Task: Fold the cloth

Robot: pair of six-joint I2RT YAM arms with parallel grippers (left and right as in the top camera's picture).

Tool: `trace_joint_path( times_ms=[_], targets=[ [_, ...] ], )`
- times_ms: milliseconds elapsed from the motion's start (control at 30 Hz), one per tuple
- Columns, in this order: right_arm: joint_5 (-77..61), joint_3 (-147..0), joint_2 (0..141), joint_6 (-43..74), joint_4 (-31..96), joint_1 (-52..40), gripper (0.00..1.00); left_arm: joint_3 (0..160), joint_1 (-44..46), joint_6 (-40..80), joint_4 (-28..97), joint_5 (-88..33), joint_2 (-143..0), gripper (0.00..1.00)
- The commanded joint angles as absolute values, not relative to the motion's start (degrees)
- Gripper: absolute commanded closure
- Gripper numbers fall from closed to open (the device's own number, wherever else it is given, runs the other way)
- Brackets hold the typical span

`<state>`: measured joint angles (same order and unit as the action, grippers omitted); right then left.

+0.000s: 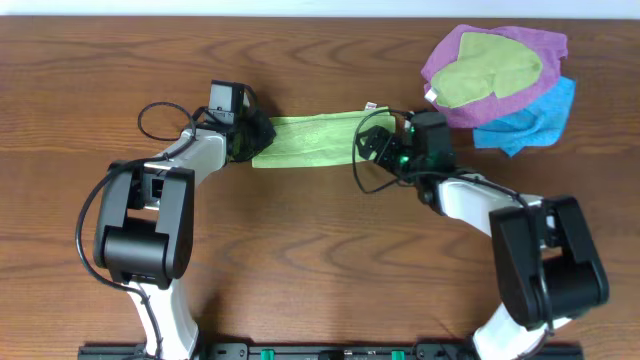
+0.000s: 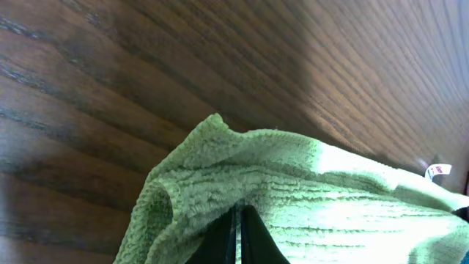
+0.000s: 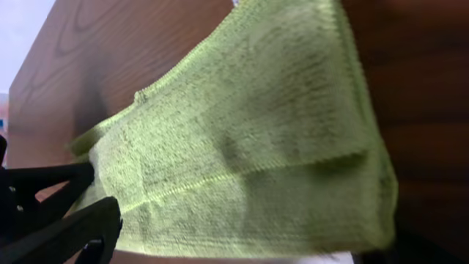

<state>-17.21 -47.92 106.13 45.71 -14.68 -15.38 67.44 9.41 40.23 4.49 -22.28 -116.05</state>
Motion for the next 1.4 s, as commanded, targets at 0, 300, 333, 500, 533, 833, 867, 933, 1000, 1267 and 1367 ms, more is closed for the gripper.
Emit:
trace_joint_path(
  times_ms=[0,300,333,500,533,833,867,933,1000,1267,1367],
  targets=[
    [-14.7,-47.1,110.3,47.4,-15.0,-16.8,0.08,68.1,9.4,39.2,5.1,-22.1,-117.0,0.94],
    [-5.2,-47.1,111.6,47.1,-16.5,-16.9,0.22,68.1,9.4,38.9,6.2,-22.1,-117.0,0.94],
    [-4.4,-47.1,111.6,47.1,-16.6,-16.9,0.23,68.1,9.4,38.9,6.2,-22.1,-117.0,0.94],
    [-2.1,-47.1,112.6,47.1,-18.2,-17.0,0.29,68.1,9.4,38.7,6.4,-22.1,-117.0,0.94],
    [-1.9,-47.1,113.1,47.1,-18.9,-17.0,0.29,68.1,9.4,38.7,6.4,-22.1,-117.0,0.94],
    [-1.8,-47.1,117.4,47.1,-24.6,-16.9,0.36,68.1,9.4,37.6,8.8,-22.1,-117.0,0.94],
    [-1.8,-47.1,117.7,47.1,-24.8,-17.0,0.40,68.1,9.4,37.2,9.0,-22.1,-117.0,0.94],
    [-1.9,-47.1,118.1,47.1,-25.2,-17.0,0.49,68.1,9.4,37.2,9.1,-22.1,-117.0,0.94],
    [-1.8,-47.1,118.1,47.1,-25.4,-17.0,0.50,68.1,9.4,37.2,9.1,-22.1,-117.0,0.94],
    [-1.5,-47.1,118.1,42.0,-28.1,-17.0,0.64,68.1,9.4,37.2,9.2,-22.1,-117.0,0.94],
    [-1.5,-47.1,118.1,40.2,-28.1,-16.9,0.92,68.1,9.4,37.2,9.2,-22.0,-117.0,0.94]
  ],
)
